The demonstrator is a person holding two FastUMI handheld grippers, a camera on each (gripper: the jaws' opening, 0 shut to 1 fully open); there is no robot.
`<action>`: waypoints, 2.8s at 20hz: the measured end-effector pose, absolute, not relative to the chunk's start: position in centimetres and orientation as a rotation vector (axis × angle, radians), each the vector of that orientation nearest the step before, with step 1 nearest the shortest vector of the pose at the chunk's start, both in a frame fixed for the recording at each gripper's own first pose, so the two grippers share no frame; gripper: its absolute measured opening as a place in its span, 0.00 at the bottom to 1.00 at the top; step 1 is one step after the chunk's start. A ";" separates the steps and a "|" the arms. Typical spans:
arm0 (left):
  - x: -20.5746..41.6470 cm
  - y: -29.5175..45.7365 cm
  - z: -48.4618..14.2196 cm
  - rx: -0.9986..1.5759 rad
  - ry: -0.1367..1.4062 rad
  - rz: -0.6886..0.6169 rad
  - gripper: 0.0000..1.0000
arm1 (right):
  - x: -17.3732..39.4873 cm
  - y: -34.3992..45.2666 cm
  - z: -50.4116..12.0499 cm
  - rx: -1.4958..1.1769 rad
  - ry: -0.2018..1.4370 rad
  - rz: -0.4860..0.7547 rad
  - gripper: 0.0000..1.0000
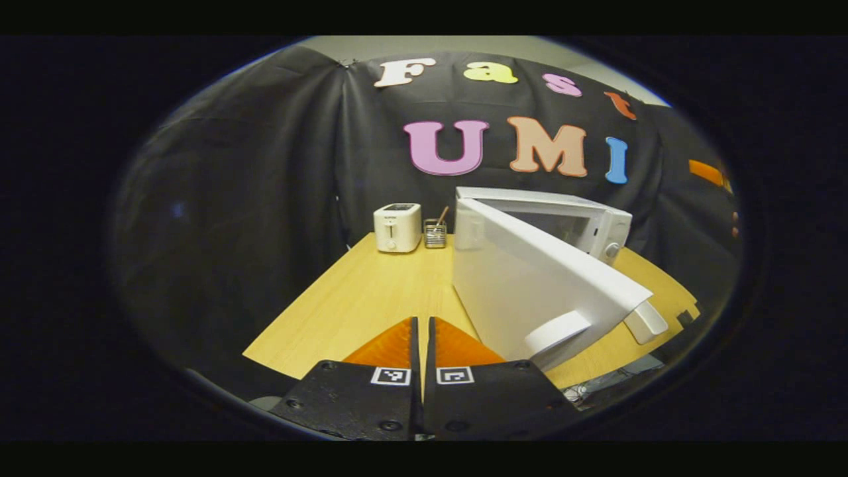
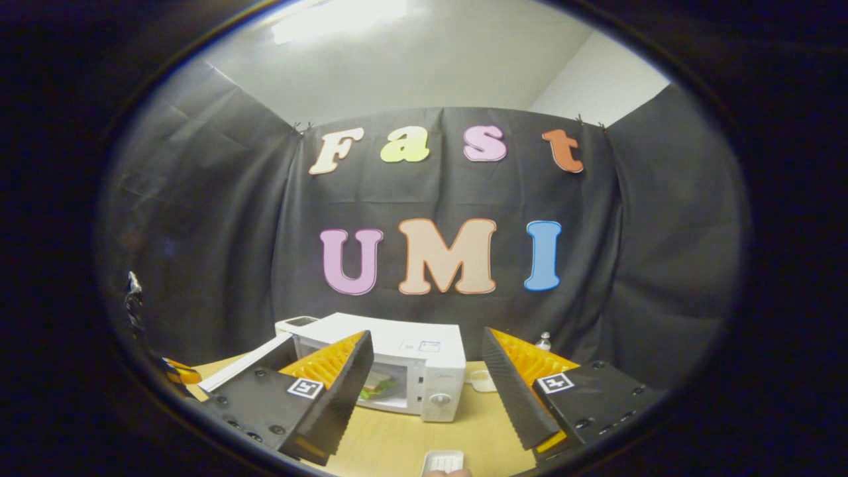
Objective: Open the microwave oven with the left hand, put the food in, and close the microwave oven.
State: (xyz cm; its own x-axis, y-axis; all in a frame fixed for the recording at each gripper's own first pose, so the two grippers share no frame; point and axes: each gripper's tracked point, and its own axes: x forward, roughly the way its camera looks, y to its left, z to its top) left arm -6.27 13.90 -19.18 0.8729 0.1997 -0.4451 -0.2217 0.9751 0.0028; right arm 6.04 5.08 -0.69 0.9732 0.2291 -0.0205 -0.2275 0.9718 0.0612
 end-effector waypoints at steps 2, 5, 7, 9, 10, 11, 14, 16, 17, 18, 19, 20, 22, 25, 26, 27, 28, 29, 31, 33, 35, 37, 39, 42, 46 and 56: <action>-5.9 13.3 -19.4 -0.044 0.456 0.223 0.00 | 5.6 4.5 -0.4 0.066 0.041 0.227 0.96; -5.1 11.4 -19.5 -0.081 0.459 0.194 0.00 | 5.4 3.0 0.3 0.076 0.036 0.196 0.96; -4.6 10.5 -19.7 -0.060 0.454 0.169 0.00 | 5.2 2.1 0.6 0.071 0.038 0.178 0.96; -4.0 9.6 -19.6 -0.033 0.451 0.132 0.00 | 5.1 1.6 0.8 0.078 0.041 0.168 0.96; -3.6 9.1 -19.5 -0.027 0.448 0.119 0.00 | 5.0 1.2 1.1 0.079 0.039 0.159 0.96; -3.3 8.6 -19.3 -0.024 0.445 0.109 0.00 | 4.9 0.9 1.5 0.079 0.035 0.156 0.96; -2.2 6.7 -19.2 -0.033 0.428 0.081 0.00 | 4.9 0.3 2.0 0.065 0.015 0.154 0.96; -1.3 5.3 -19.1 -0.038 0.424 0.058 0.00 | 4.9 -0.1 2.2 0.062 0.013 0.152 0.96; -0.8 4.7 -19.0 -0.034 0.420 0.048 0.00 | 4.9 -0.1 2.4 0.065 0.009 0.153 0.96; -0.4 4.0 -18.8 -0.030 0.414 0.037 0.00 | 4.9 -0.3 2.7 0.066 0.004 0.154 0.96; 0.1 3.4 -18.7 -0.027 0.409 0.025 0.00 | 5.0 -0.4 2.8 0.062 0.001 0.153 0.96; 0.5 2.8 -18.6 -0.028 0.408 0.012 0.00 | 5.1 -0.7 2.8 0.060 0.000 0.151 0.96; 1.5 1.5 -18.2 -0.032 0.398 -0.009 0.00 | 5.3 -1.0 2.9 0.069 0.001 0.149 0.96; 3.1 -0.1 -17.5 -0.037 0.379 -0.033 0.00 | 5.2 -1.7 3.3 0.075 -0.002 0.143 0.96; 3.8 -0.6 -17.4 -0.035 0.375 -0.037 0.00 | 5.2 -2.0 3.3 0.069 -0.003 0.140 0.96; 4.5 -0.8 -17.5 -0.028 0.375 -0.036 0.00 | 5.1 -2.3 3.4 0.066 -0.007 0.138 0.96; 4.9 -1.3 -17.6 -0.030 0.376 -0.043 0.00 | 5.1 -2.6 3.4 0.062 -0.008 0.135 0.96; 5.5 -1.9 -17.7 -0.039 0.382 -0.051 0.00 | 5.2 -2.9 3.4 0.059 -0.008 0.132 0.96; 6.4 -3.0 -17.9 -0.059 0.390 -0.062 0.00 | 5.5 -3.4 3.3 0.059 -0.005 0.126 0.96; 7.5 -4.3 -17.9 -0.064 0.392 -0.078 0.00 | 5.8 -3.8 3.3 0.069 -0.005 0.127 0.96; 8.7 -5.5 -17.7 -0.058 0.391 -0.095 0.00 | 6.2 -4.3 3.1 0.075 0.004 0.130 0.96; 10.1 -6.1 -17.3 -0.044 0.374 -0.104 0.00 | 6.7 -4.9 3.1 0.073 0.007 0.126 0.96; 11.3 -6.7 -17.2 -0.037 0.363 -0.113 0.00 | 7.0 -5.3 3.3 0.076 0.005 0.122 0.96; 12.9 -7.1 -17.6 -0.031 0.361 -0.116 0.00 | 7.4 -5.7 3.1 0.073 0.012 0.119 0.96; 14.9 -7.2 -18.4 -0.018 0.373 -0.104 0.00 | 7.4 -6.2 2.9 0.041 0.011 0.111 0.96; 19.9 -9.2 -18.0 0.000 0.339 -0.134 0.01 | 8.6 -6.3 3.1 0.049 0.013 0.130 0.96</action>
State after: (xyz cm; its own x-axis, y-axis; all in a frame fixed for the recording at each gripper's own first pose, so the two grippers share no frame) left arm 19.89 -9.17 -18.03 0.9343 -0.1308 -0.3317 0.1309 0.9911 -0.0222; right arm 8.60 -6.29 3.12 0.9915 0.1297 -0.0093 -0.1290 0.9904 0.0500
